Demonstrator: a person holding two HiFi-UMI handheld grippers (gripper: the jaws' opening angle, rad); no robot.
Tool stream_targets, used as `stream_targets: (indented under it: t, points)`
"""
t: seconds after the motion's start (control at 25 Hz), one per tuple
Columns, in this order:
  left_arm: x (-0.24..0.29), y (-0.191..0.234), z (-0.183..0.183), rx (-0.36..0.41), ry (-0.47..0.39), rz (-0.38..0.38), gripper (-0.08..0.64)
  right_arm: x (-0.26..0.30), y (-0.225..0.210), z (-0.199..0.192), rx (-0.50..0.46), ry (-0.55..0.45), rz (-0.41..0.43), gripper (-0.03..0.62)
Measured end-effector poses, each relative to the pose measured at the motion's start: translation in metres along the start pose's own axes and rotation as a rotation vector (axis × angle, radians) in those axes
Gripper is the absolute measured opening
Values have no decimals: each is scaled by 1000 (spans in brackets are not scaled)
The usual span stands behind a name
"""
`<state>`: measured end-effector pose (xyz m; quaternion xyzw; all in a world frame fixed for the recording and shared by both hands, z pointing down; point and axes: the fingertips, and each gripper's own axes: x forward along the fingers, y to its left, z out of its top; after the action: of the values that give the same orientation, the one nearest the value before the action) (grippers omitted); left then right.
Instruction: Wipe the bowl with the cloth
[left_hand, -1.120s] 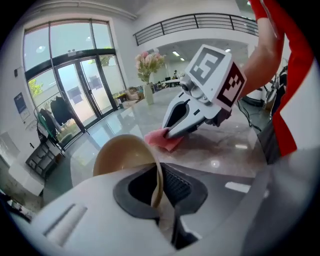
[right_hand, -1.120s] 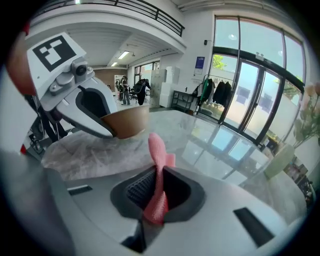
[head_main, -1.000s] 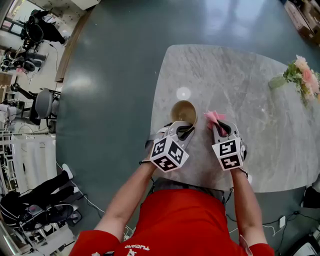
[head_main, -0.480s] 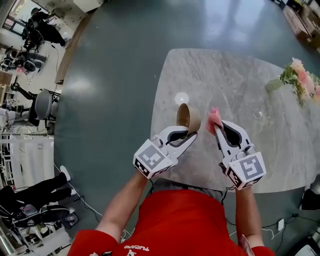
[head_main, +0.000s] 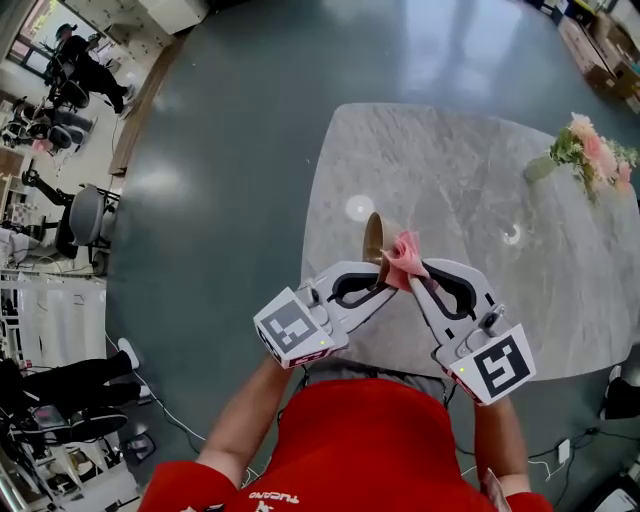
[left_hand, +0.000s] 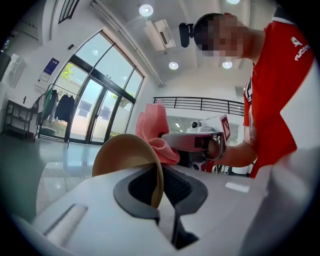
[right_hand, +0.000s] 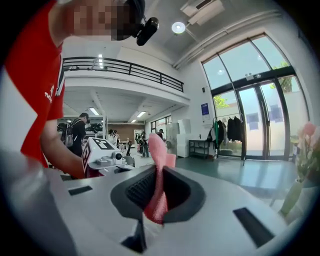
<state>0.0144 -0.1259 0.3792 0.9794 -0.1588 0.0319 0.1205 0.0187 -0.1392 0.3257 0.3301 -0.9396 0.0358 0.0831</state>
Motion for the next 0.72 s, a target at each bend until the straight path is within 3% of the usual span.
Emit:
stream_targets:
  t: [0.2,0.48,0.72]
  points:
    - [-7,-17,7,14,-24,-27,21,-2,22,0,-95,47,37,21]
    - [-21,-48,10,-11,-29,-116,20,-4,13,11,-94,37,2,21]
    - [-26,-51,15,5,-41,-136,20,-8,46,21,-166,58,98,21]
